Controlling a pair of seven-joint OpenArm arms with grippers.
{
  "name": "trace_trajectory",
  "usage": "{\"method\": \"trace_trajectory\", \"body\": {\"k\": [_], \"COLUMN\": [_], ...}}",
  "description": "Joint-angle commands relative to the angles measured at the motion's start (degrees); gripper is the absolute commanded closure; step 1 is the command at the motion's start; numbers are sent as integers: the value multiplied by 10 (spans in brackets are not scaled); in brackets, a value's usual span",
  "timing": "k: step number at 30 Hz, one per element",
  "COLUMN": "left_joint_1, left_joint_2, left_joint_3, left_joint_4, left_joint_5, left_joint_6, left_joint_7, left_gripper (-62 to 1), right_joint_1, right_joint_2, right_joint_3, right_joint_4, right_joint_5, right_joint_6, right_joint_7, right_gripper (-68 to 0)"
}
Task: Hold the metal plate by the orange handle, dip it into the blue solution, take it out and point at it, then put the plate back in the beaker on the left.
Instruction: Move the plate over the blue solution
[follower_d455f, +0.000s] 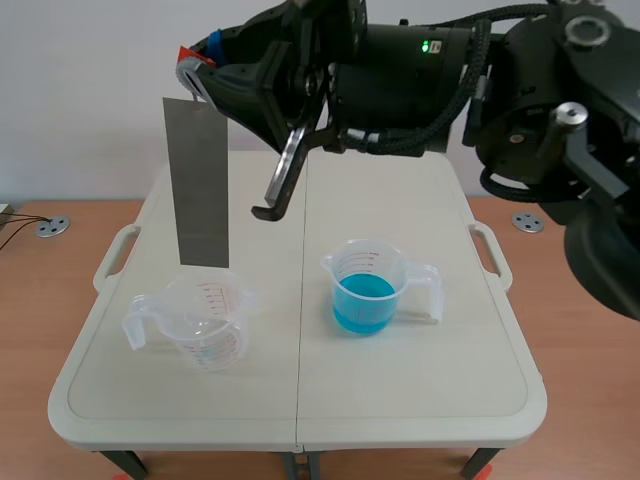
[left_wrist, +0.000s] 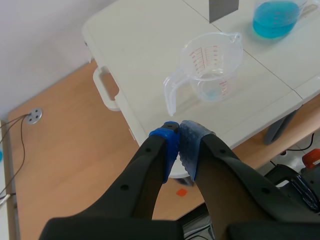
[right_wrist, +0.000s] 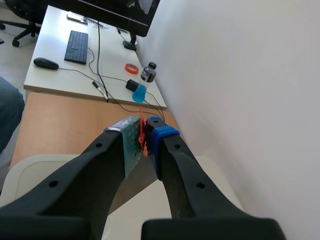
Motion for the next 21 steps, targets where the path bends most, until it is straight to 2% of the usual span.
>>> {"method": "trace_trajectory", "body": {"k": [1, 10, 14, 21], "left_joint_1": [-7, -41, -46, -92], "left_joint_2": [-9, -27, -34, -56], "left_joint_3": [2, 3, 9, 40], "left_joint_4": [4, 4, 4, 4], "left_joint_5": [-7, -8, -8, -7], "left_joint_6": [2, -3, -3, -5], "left_joint_7": [-9, -10, -19, -23], "left_gripper": [-31, -31, -31, -31], "right_joint_1": [0, -40, -54, -74], "right_joint_2": [11, 67, 91, 130], "right_joint_3": [15, 95, 133, 187], "right_joint_4": [23, 81, 84, 84], "right_joint_5": [14, 82, 110, 145], "right_joint_6": [1, 7, 28, 28], "right_joint_7": [2, -31, -38, -40], "right_gripper": [-13, -13, -13, -13]}}
